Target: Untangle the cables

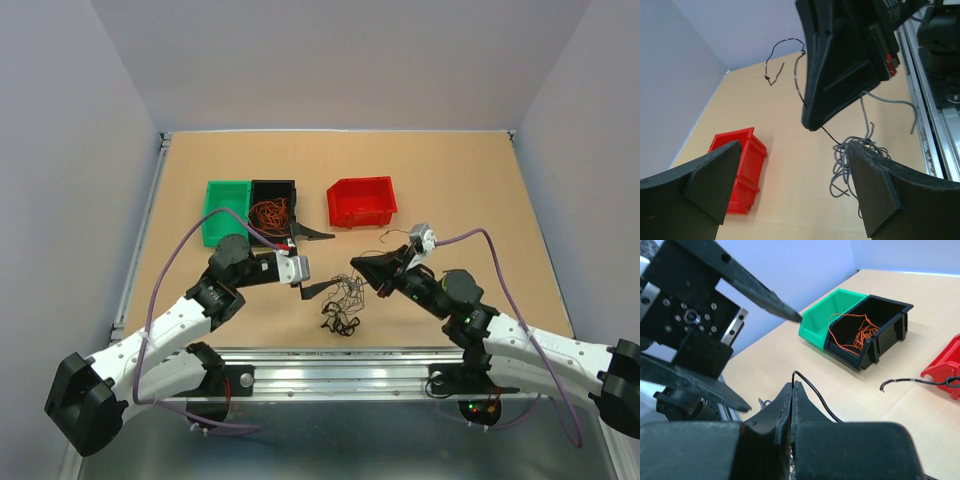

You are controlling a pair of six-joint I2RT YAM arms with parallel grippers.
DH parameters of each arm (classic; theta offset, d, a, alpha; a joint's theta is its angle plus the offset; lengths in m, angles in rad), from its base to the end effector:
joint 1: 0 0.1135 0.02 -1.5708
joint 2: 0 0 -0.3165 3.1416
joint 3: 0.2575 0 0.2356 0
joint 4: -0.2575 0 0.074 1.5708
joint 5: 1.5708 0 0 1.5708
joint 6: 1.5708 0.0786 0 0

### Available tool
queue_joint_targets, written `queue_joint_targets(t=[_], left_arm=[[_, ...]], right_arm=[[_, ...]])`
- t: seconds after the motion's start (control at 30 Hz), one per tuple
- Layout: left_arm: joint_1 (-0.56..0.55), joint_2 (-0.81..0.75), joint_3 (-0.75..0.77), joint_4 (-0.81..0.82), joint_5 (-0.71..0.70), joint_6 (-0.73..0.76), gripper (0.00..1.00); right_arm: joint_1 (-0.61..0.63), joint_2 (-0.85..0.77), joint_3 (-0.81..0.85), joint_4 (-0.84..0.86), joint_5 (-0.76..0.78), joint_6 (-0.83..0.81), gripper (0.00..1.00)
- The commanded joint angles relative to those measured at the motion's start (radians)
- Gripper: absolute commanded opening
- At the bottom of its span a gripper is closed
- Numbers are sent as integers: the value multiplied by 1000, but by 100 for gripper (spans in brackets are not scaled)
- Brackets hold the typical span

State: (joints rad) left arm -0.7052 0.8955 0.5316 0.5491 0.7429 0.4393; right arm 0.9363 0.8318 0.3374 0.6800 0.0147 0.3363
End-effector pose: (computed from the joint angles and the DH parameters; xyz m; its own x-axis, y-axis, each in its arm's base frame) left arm 0.1072 -0.1611 0.3598 0.5453 -0.0528 -0.8366 0.8306 0.1683 0.5308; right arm 0.1111 0.1490 0.3203 -0.1597 0.3397 -0.9269 -0.7882 0.5214 0.3269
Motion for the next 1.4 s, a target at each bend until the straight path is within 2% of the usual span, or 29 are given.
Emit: queue_joint_targets(t=[0.0,0.1,0.17,0.2,0.27,0.3,0.33,0.37,0.43,0.5,0.53,0.93,1.17,1.3,1.37], left_arm=[[-2,16,8,-8,108,82,99],[-2,77,34,-34,121,90,99],[-2,101,50,-64,131,99,96],[-4,123,70,-77,148,104,91],[-8,141,87,-119,161,121,77],[-10,158,106,-133,164,125,66],[-13,164,116,-156,162,128,43],[-14,169,129,-164,164,131,34],[-13,180,134,-170,156,133,17],[-13,183,134,-170,148,134,8],[-14,190,136,-170,141,136,0],[-36,304,162,-189,76,190,0],[-82,352,168,-198,-17,223,0],[-88,318,183,-206,-71,184,0],[-88,278,173,-158,-105,141,0]], right_arm=[[-1,-13,91,16,33,1,0],[-2,-19,115,-10,22,1,1],[-1,-20,126,-23,19,1,1],[-1,-20,133,-26,21,1,1],[-2,-20,138,-31,22,0,1],[-2,-19,141,-31,25,-2,1],[-1,-16,150,-36,24,-3,1],[-2,-16,158,-39,25,-6,1],[-1,-13,173,-65,34,-17,1],[-1,-23,201,-88,50,-23,1],[-2,-28,213,-111,69,-31,1],[-1,-161,513,-328,292,-134,0],[-1,-178,636,-356,422,-149,1],[-1,-189,667,-378,580,-125,0],[-1,-213,661,-425,632,-106,0]])
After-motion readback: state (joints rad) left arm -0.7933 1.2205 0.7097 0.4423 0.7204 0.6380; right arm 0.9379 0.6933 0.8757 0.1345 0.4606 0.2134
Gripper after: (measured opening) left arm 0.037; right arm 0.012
